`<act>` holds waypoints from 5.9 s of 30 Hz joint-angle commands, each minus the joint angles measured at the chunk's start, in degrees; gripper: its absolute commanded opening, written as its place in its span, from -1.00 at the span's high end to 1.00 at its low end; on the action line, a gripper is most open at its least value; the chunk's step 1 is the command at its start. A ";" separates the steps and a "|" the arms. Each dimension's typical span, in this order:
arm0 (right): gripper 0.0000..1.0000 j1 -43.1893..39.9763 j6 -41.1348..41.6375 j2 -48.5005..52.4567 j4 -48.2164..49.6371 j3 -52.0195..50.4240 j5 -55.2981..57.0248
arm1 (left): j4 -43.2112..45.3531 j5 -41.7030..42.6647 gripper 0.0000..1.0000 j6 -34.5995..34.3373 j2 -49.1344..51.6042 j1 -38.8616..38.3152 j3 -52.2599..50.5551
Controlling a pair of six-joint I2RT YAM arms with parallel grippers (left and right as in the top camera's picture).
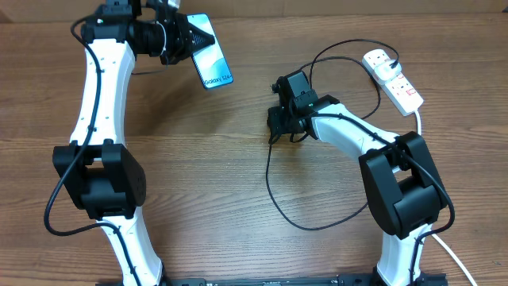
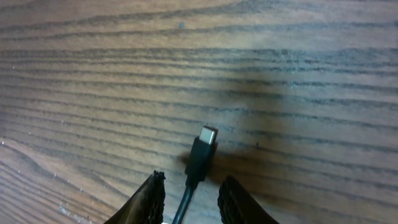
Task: Plug charger to phone and switch on socket
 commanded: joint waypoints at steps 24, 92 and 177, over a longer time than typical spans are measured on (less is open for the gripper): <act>0.92 -1.57 4.81 5.22 -6.84 3.10 -7.41 | 7.32 12.04 0.91 -3.91 2.69 2.62 -7.02; 0.31 0.83 18.34 3.54 -21.59 6.78 6.93 | 7.30 12.04 0.92 -5.79 2.69 2.60 -7.02; 0.93 -2.56 9.18 -10.71 5.05 7.67 -57.57 | 10.97 34.56 0.92 -2.38 2.69 0.22 -7.02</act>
